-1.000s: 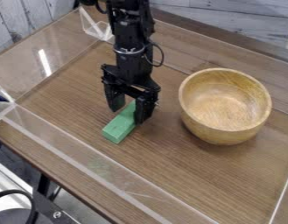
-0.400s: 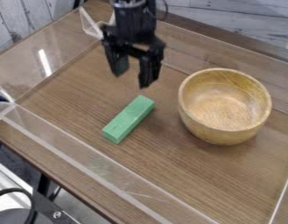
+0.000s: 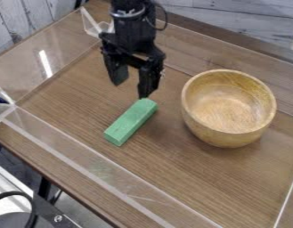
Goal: Remove the green block from inside the brown bowl and put it on the table
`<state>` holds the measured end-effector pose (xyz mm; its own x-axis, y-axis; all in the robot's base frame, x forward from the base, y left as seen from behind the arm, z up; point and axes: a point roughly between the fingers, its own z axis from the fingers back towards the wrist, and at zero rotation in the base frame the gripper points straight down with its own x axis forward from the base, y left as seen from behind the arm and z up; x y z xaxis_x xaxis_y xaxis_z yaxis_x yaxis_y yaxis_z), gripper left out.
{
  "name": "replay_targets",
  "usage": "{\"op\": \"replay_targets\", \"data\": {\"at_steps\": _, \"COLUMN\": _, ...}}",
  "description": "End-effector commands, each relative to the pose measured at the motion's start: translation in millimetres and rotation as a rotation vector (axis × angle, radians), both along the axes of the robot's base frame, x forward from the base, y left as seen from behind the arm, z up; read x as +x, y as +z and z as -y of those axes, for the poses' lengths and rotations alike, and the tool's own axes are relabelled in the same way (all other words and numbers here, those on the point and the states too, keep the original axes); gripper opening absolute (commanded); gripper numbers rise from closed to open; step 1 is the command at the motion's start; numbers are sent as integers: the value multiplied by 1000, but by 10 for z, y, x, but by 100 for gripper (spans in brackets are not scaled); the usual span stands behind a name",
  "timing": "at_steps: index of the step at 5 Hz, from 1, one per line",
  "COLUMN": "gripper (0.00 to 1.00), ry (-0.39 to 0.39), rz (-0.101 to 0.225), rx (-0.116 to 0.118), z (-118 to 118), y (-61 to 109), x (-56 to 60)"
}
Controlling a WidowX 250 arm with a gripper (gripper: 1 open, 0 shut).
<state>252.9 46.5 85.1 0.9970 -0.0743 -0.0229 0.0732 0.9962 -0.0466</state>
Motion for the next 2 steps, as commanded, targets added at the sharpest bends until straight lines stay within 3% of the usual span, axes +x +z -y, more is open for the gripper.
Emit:
{"op": "replay_targets", "data": {"at_steps": 1, "gripper": 100, "ry": -12, "rz": 15, "rx": 18, "z": -36, "y": -23, "x": -2}}
{"op": "replay_targets", "data": {"at_steps": 2, "gripper": 100, "ry": -12, "rz": -5, "rx": 27, "z": -52, "y": -115, "x": -54}}
